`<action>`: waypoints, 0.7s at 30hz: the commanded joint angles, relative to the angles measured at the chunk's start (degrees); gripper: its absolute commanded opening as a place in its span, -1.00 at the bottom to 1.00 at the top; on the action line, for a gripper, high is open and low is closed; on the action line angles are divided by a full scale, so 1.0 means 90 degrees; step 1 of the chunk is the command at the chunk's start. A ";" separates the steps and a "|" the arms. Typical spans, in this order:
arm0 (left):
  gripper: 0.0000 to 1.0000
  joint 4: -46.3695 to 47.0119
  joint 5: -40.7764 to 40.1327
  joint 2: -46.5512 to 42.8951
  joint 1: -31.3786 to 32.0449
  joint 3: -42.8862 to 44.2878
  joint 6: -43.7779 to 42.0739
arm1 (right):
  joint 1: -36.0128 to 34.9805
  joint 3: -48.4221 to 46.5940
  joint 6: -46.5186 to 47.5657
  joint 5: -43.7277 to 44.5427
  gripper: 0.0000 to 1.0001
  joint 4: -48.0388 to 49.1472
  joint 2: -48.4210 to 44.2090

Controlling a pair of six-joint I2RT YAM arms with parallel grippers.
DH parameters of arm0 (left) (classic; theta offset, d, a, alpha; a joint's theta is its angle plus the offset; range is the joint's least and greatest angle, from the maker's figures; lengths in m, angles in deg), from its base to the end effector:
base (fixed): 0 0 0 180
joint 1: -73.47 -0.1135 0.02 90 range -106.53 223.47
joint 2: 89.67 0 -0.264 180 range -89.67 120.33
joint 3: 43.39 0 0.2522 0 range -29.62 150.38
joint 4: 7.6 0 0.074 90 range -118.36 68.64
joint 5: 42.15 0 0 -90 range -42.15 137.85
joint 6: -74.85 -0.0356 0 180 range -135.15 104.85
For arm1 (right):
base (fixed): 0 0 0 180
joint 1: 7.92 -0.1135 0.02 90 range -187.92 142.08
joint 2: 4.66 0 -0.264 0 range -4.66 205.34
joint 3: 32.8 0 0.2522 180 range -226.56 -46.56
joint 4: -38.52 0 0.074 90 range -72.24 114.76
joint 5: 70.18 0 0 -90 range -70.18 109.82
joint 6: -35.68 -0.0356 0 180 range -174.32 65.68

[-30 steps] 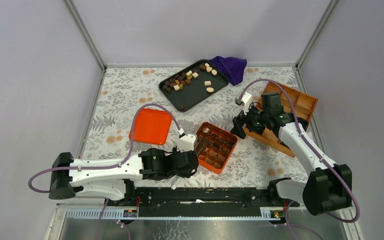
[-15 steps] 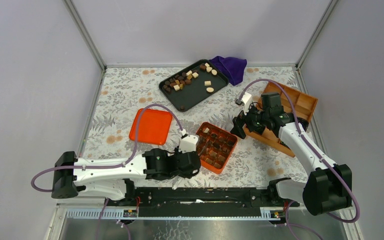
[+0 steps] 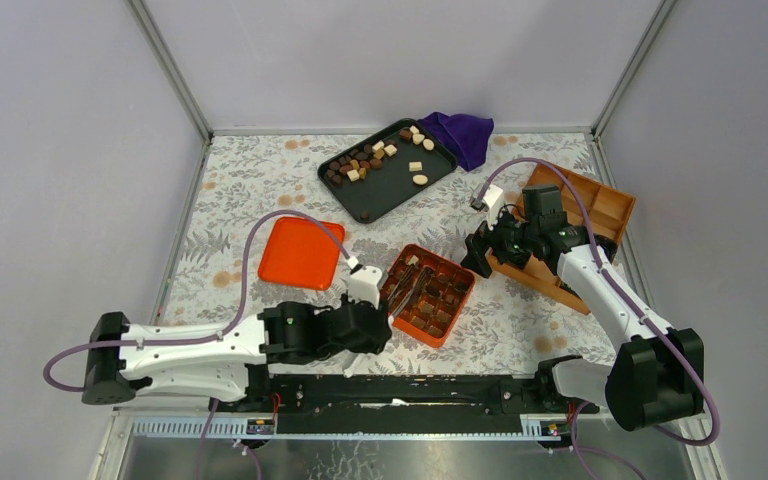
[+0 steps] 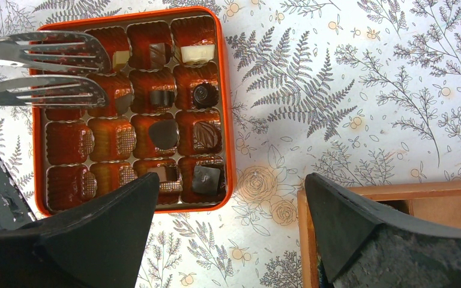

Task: Pack the chocolate
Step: Place the fake chocolate in the packing box, then pick up the fake chocolate from the plate.

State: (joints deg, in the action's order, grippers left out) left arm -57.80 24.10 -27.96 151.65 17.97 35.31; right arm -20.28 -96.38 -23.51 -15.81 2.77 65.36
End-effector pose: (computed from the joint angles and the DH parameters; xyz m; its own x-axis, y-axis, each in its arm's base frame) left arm 0.0580 -0.2073 0.2621 -0.7512 0.1434 -0.6443 0.4150 0.8617 -0.2920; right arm 0.2463 0.0752 0.2642 -0.2584 -0.4828 -0.8367 -0.8476 0.5289 -0.0435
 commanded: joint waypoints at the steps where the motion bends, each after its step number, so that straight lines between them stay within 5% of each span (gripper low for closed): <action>1: -0.15 0.1321 -0.0426 -0.0445 -0.0069 -0.0428 -0.0089 | 0.0047 0.0008 0.0068 -0.0134 0.99 0.0003 0.0003; 9: -0.18 0.2151 -0.0187 -0.0521 -0.1124 -0.0566 -0.0455 | 0.0104 -0.0008 0.0073 -0.0163 0.99 0.0013 -0.0076; 16: -0.17 0.2777 0.1154 0.0040 -0.3246 -0.0080 -0.1161 | 0.0094 -0.0137 0.0043 -0.0490 0.99 -0.0141 -0.0317; 21: -0.16 0.1914 0.1762 0.1337 -0.4480 0.1262 -0.2047 | 0.0090 -0.0088 -0.0008 -0.0588 0.99 -0.0068 -0.0603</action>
State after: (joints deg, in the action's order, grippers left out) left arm -40.82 33.65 -22.25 117.57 19.52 25.08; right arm -19.62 -96.38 -23.53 -17.98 1.54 63.30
